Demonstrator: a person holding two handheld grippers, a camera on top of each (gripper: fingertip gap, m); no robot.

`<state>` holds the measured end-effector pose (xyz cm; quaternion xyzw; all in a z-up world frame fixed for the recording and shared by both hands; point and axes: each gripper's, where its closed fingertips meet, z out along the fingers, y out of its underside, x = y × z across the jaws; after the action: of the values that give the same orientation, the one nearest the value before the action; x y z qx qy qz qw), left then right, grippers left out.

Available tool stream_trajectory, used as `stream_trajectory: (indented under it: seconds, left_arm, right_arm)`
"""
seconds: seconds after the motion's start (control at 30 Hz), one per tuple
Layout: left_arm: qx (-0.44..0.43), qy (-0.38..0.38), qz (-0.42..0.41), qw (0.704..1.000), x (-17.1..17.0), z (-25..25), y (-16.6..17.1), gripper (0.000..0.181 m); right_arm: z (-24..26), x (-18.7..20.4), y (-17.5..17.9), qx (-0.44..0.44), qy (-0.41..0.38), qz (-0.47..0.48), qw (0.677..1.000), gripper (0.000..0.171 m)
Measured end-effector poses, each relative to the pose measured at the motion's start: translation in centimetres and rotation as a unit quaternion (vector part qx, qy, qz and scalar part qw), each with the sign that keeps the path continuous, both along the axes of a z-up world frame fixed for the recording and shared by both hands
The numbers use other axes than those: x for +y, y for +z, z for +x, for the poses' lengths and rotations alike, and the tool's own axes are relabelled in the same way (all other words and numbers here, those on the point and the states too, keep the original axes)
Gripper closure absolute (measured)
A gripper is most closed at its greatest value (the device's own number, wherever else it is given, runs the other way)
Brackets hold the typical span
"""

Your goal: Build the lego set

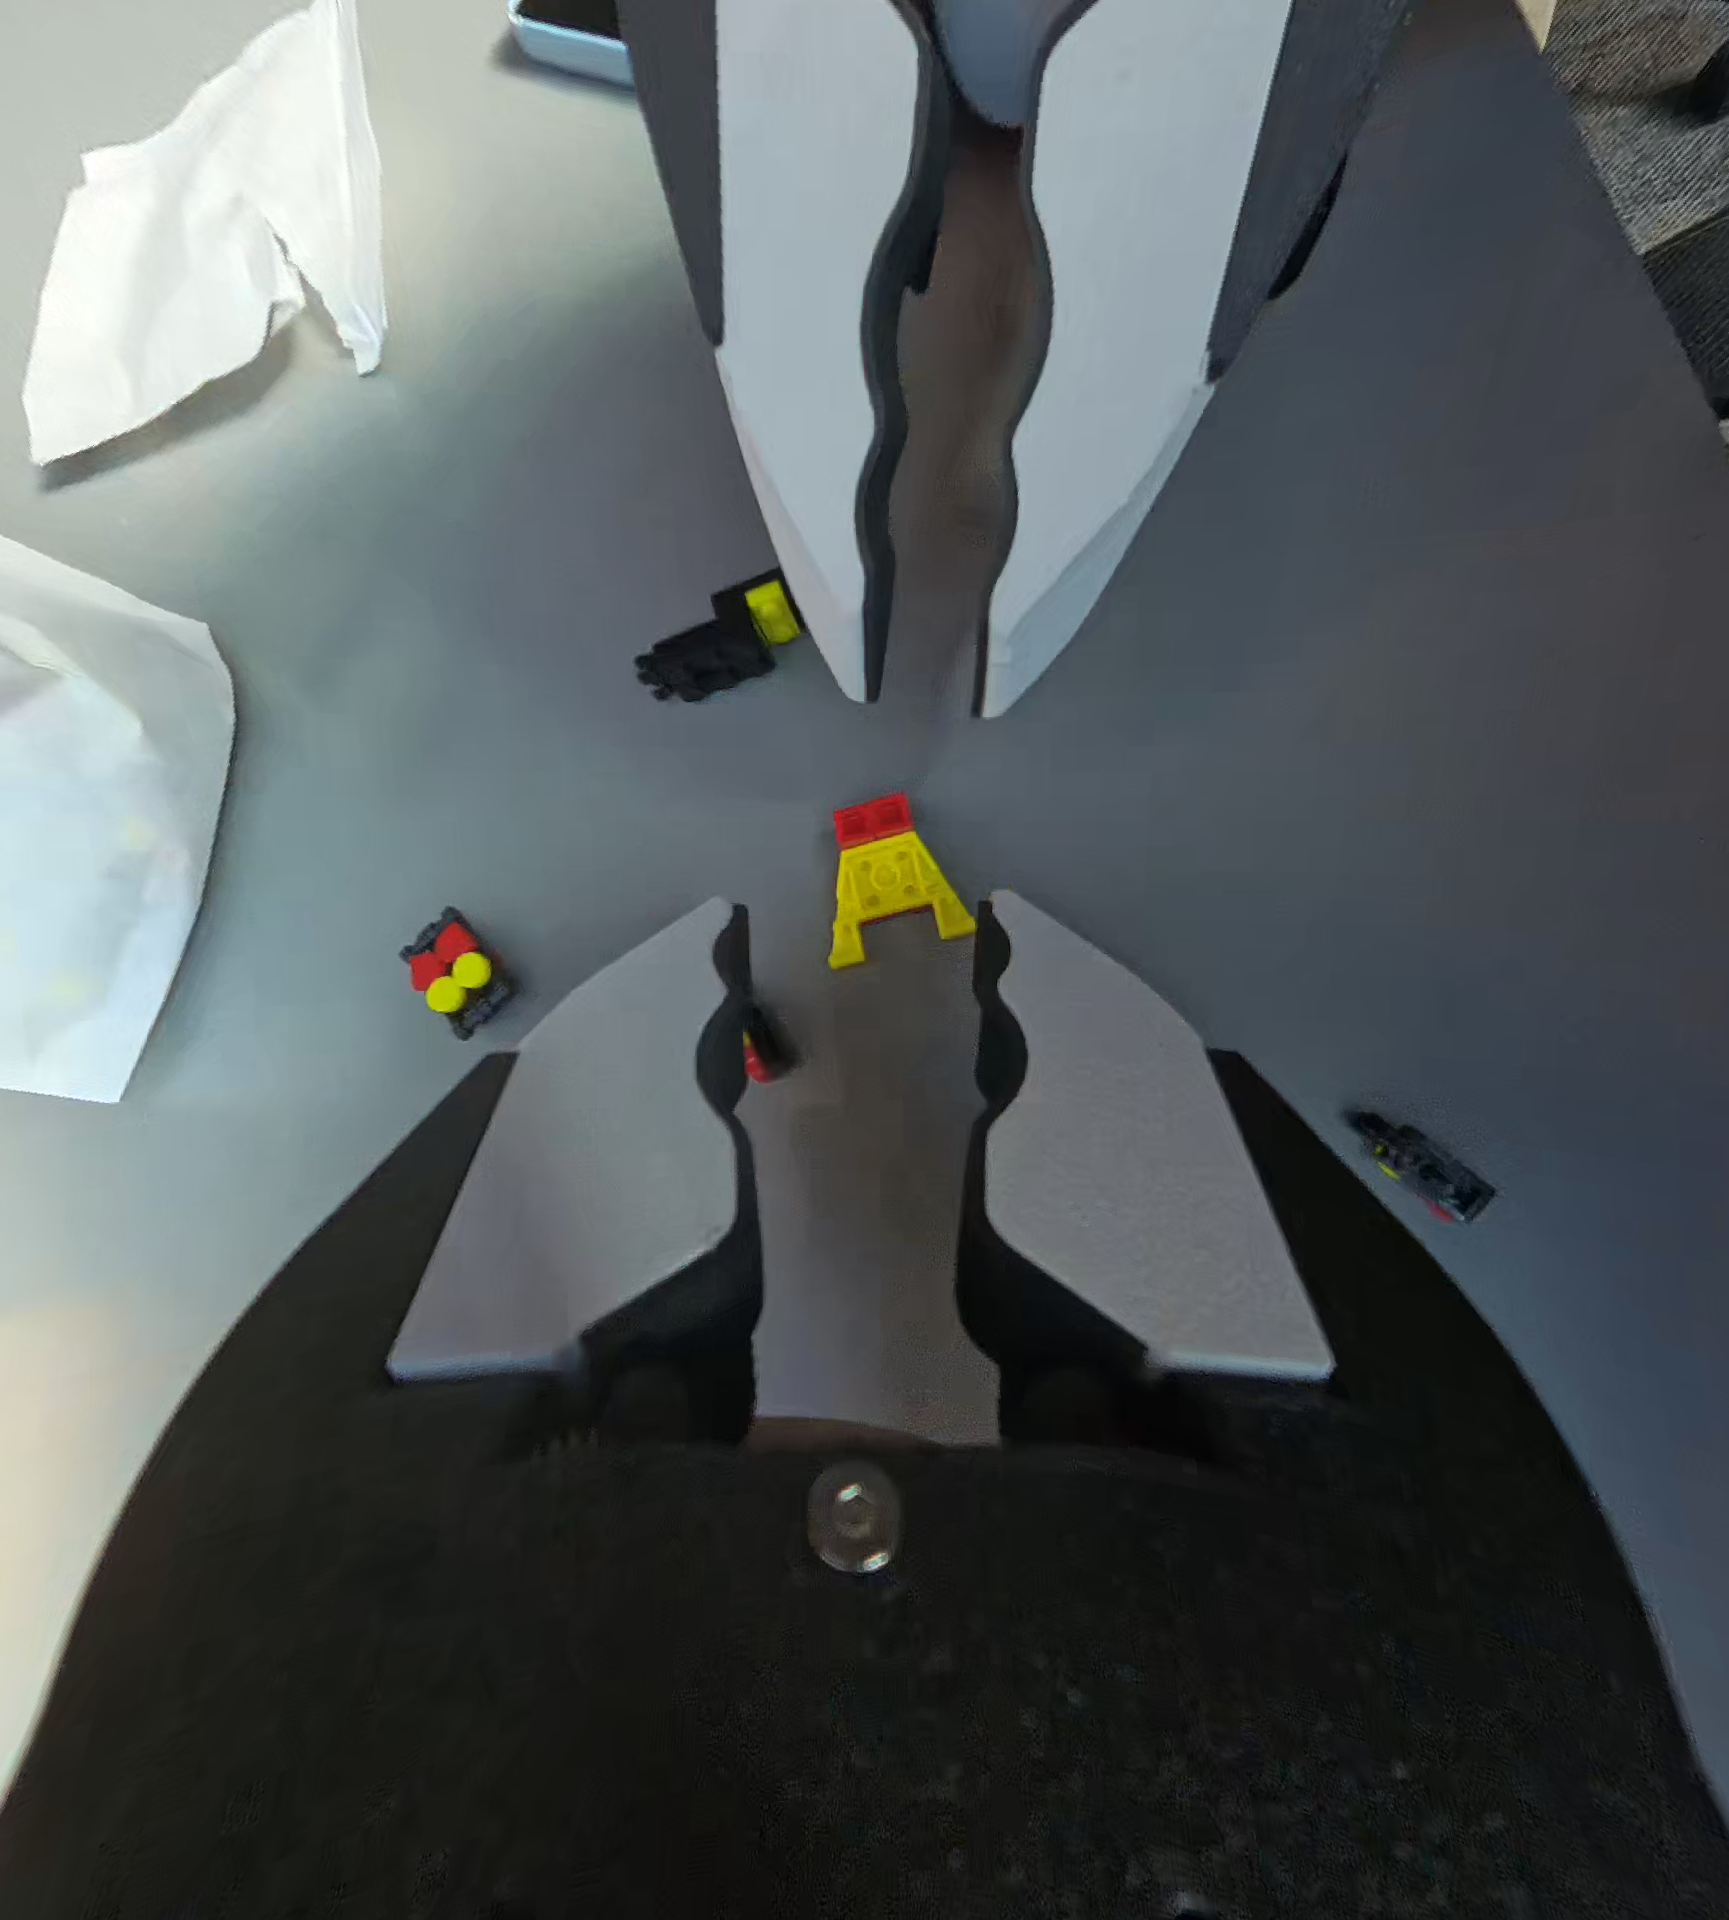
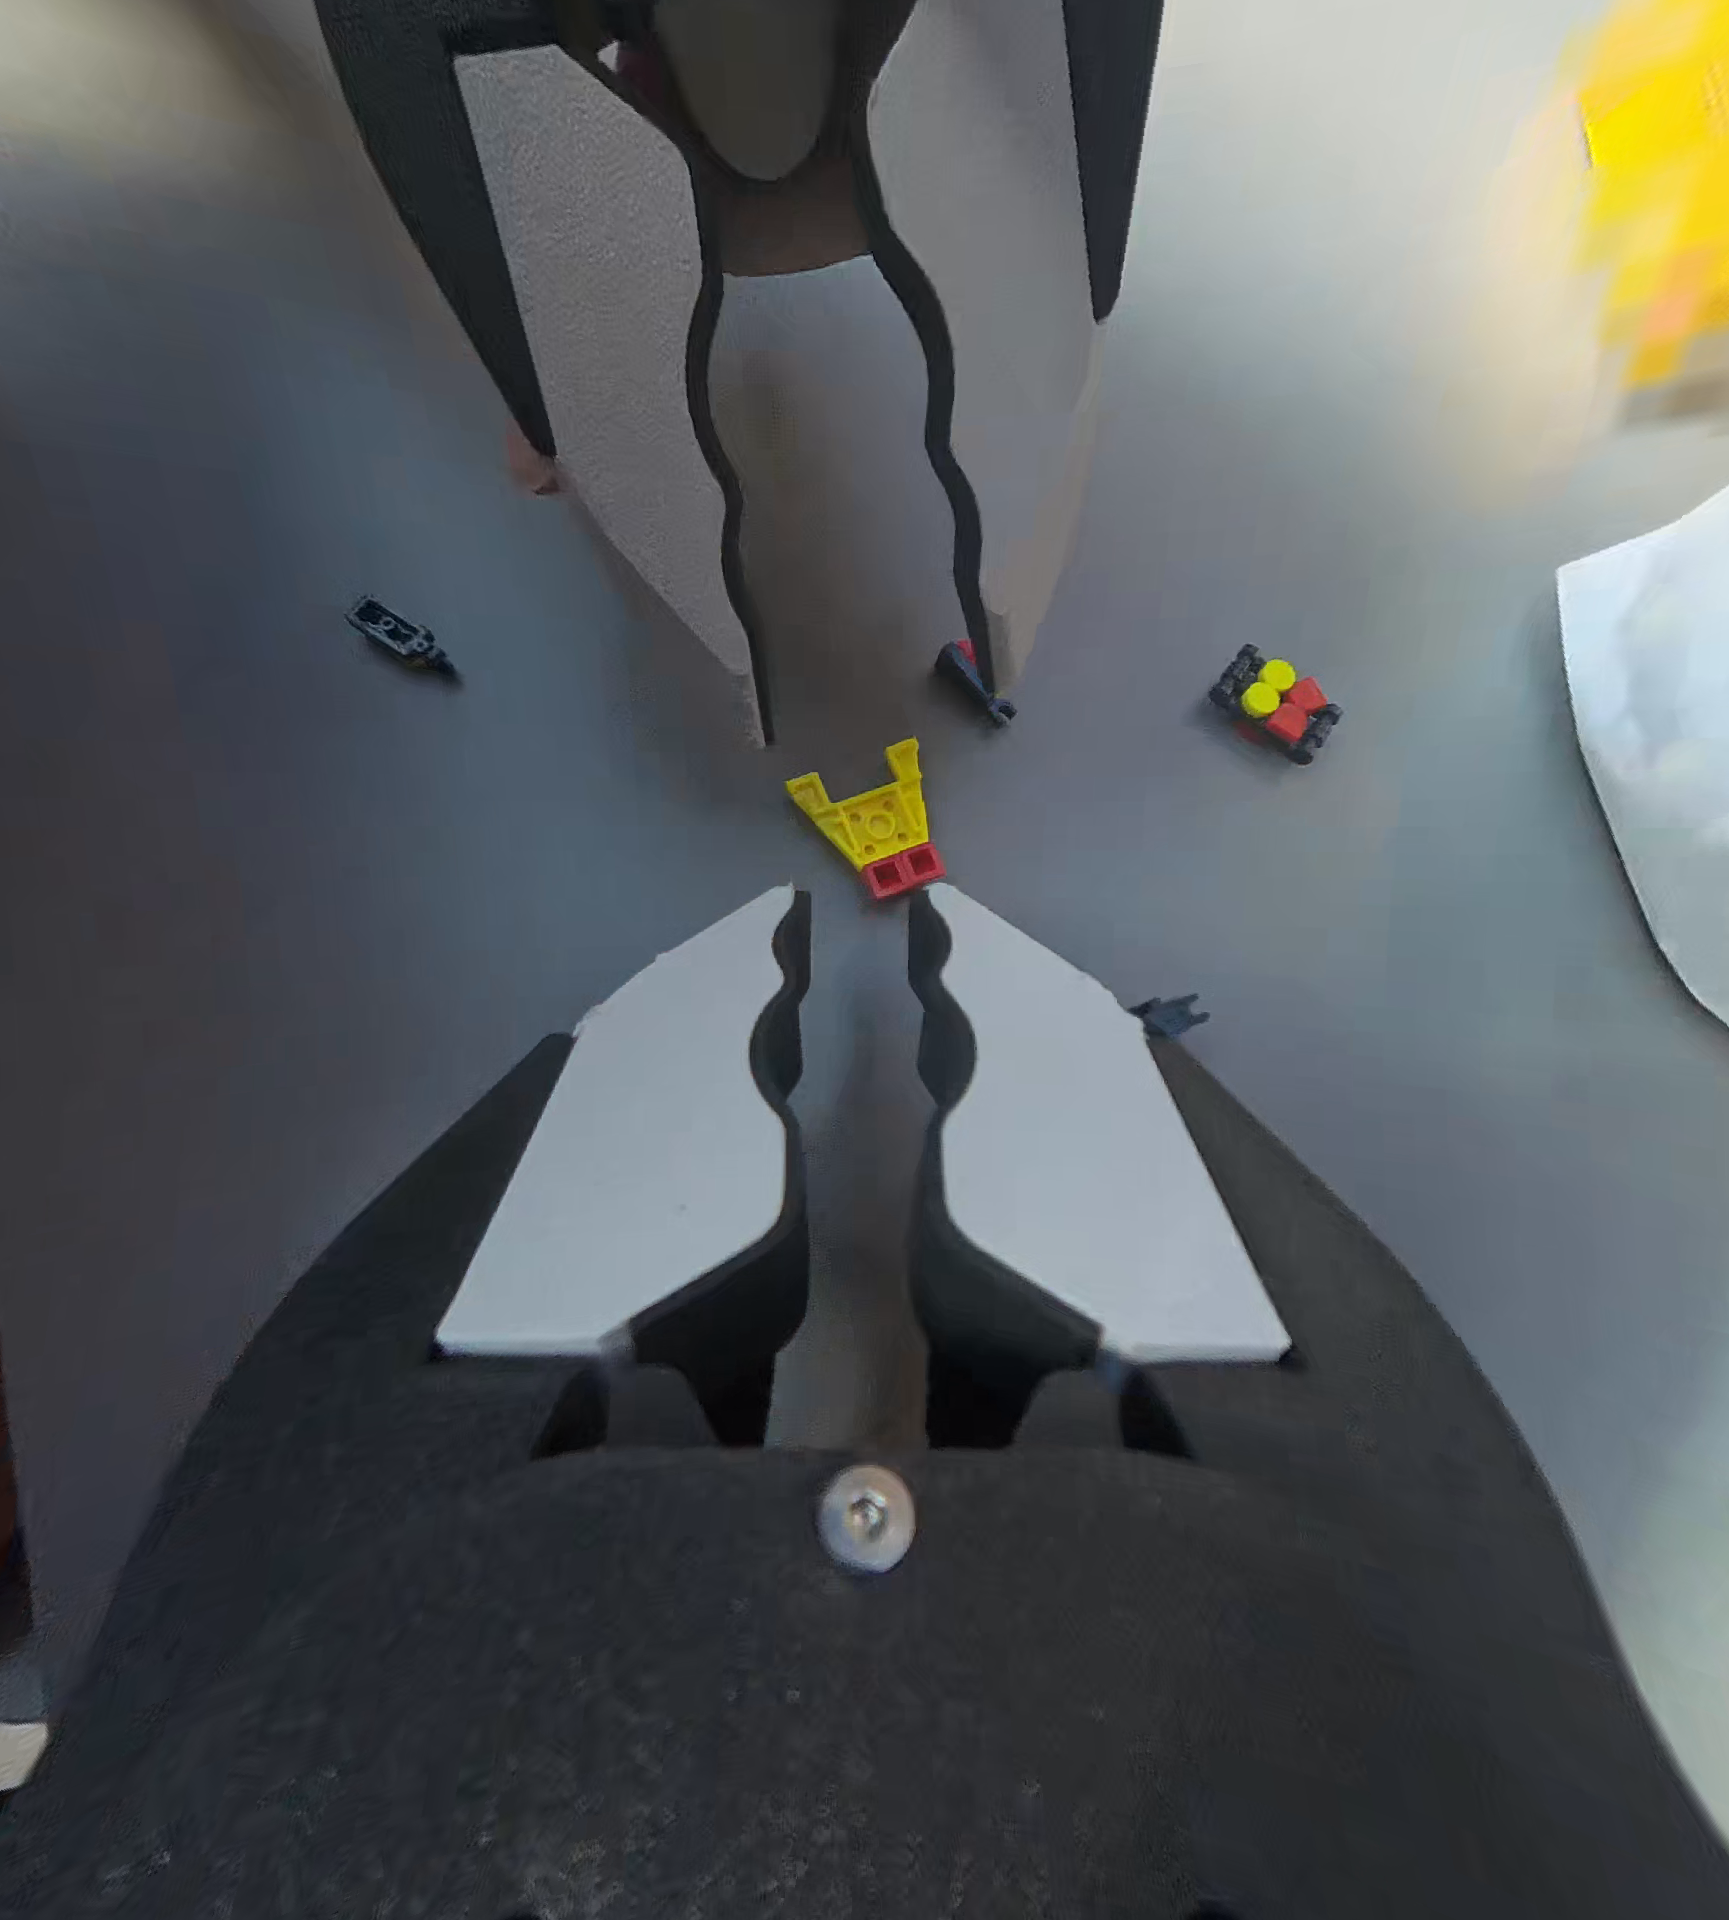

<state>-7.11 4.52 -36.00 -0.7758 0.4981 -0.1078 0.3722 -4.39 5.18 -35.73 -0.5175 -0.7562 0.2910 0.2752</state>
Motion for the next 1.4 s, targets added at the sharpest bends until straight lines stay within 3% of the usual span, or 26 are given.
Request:
stream_trajectory:
  seconds: [0.13, 0.23, 0.33, 0.5, 0.63, 0.9, 1.03, 1.17, 1.27, 1.4]
  left_arm:
    - [0.005, 0.012, -0.026, 1.000, 0.1, 1.1, -2.0, 0.139]
    - [-0.024, 0.001, -0.068, 0.997, -0.3, 1.7, -2.3, 0.154]
    - [-0.030, 0.007, -0.054, 0.998, -0.2, 1.6, -2.2, 0.155]
    - [-0.038, 0.030, 0.143, 0.989, 0.9, 1.3, 1.9, 0.156]
    - [0.019, 0.013, 0.263, 0.965, 0.7, 1.6, 4.2, 0.156]
    - [0.000, -0.001, 0.282, 0.959, 0.4, 1.9, 5.6, 0.156]
    - [0.005, -0.006, 0.296, 0.955, 0.2, 1.8, 5.9, 0.156]
    - [0.011, -0.005, 0.299, 0.954, 0.3, 1.6, 6.2, 0.156]
    - [0.019, -0.011, 0.299, 0.954, 0.1, 1.7, 5.9, 0.156]
    - [0.005, -0.006, 0.297, 0.955, 0.1, 1.7, 6.1, 0.156]
  right_arm:
    - [-0.8, 0.3, -1.3, -0.029, -0.017, 0.000, 0.999, 0.153]
    - [-0.7, 0.6, -1.9, -0.059, -0.069, -0.040, 0.995, 0.153]
    - [-0.5, 0.5, -1.5, -0.052, -0.121, -0.113, 0.985, 0.153]
    - [0.3, 0.1, 0.0, -0.007, -0.165, -0.195, 0.967, 0.153]
    - [-0.5, -0.3, 4.3, 0.116, -0.159, -0.305, 0.932, 0.156]
    - [-0.8, -0.7, 5.0, 0.133, -0.139, -0.326, 0.926, 0.163]
    - [-0.7, -1.3, 5.8, 0.142, -0.116, -0.393, 0.901, 0.159]
    - [-0.9, -1.1, 6.0, 0.148, -0.121, -0.394, 0.899, 0.161]
    - [-1.0, -1.2, 6.3, 0.150, -0.118, -0.423, 0.886, 0.152]
    - [-1.0, -0.8, 6.2, 0.152, -0.131, -0.428, 0.881, 0.162]
